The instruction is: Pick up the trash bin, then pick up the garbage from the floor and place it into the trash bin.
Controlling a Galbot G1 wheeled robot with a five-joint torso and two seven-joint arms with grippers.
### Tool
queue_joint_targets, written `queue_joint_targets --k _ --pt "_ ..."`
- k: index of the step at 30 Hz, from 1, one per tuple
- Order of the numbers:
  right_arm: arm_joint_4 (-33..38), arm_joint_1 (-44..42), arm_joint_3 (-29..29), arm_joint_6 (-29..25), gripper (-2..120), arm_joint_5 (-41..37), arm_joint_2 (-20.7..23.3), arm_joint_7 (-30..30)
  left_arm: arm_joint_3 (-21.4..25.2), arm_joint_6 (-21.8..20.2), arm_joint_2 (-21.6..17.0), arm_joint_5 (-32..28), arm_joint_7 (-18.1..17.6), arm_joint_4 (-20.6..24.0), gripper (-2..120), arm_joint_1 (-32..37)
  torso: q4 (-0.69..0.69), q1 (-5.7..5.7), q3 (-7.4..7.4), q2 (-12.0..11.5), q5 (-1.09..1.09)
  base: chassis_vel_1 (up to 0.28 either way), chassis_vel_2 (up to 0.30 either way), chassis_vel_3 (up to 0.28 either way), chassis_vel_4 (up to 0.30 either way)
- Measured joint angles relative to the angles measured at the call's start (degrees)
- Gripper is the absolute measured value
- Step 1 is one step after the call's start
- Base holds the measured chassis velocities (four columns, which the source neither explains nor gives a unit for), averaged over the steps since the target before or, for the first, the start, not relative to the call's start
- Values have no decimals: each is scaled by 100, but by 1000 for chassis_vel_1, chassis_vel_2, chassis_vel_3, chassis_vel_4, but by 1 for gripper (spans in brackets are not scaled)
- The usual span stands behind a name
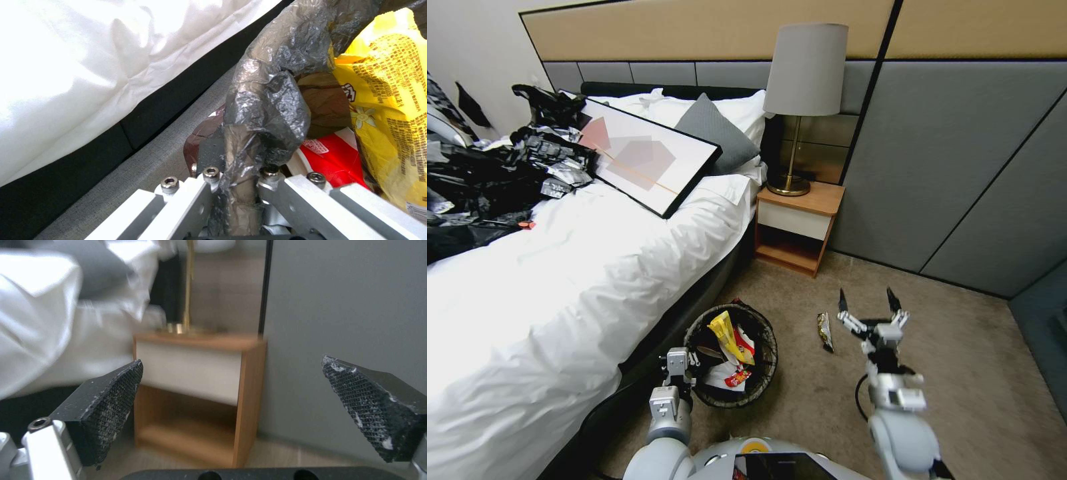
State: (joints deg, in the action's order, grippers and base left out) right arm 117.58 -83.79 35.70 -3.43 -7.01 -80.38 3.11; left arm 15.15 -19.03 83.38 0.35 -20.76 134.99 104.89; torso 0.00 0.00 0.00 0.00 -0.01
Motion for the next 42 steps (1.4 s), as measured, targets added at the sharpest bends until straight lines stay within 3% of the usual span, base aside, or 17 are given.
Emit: queue_joint_targets --k 7,10,12,14,16,18,24,29,36,42 --pt "-1164 715 -268 716 100 -132 190 101 23 1 9 17 4 7 0 30 -1 0 0 0 2 0 0 0 0" --pt "-1329 804 -315 761 100 -137 218 97 34 1 10 19 4 9 0 31 0 0 0 0 -1 0 0 0 0" --pt "-2066 1108 -516 853 100 -142 303 -5 35 1 14 24 4 8 0 31 -1 0 0 0 0 0 0 0 0" --pt "-2211 1165 -554 863 100 -140 309 -25 26 1 14 27 5 2 0 28 -1 0 0 0 0 0 0 0 0" --pt "-2855 1423 -674 871 100 -106 300 -119 7 3 15 35 5 -20 0 22 0 0 0 0 2 0 0 0 0" --pt "-2888 1437 -679 871 100 -103 298 -124 5 3 15 36 5 -21 0 22 0 0 0 0 2 0 0 0 0" --pt "-4013 1946 -729 759 100 1 208 -330 24 2 19 45 -35 -23 0 39 1 0 0 0 -2 0 0 0 0" --pt "-4556 2156 -694 651 100 28 184 -453 19 -3 18 46 -55 -26 0 44 -1 0 0 0 0 0 0 0 0" --pt "-5723 2507 -609 216 100 206 161 -616 11 -17 2 46 -64 -32 0 52 -1 0 0 0 1 0 0 0 0" --pt "-6254 2687 -532 -63 100 317 152 -647 12 -17 0 47 -65 -32 0 67 0 0 0 0 0 0 0 0 0"
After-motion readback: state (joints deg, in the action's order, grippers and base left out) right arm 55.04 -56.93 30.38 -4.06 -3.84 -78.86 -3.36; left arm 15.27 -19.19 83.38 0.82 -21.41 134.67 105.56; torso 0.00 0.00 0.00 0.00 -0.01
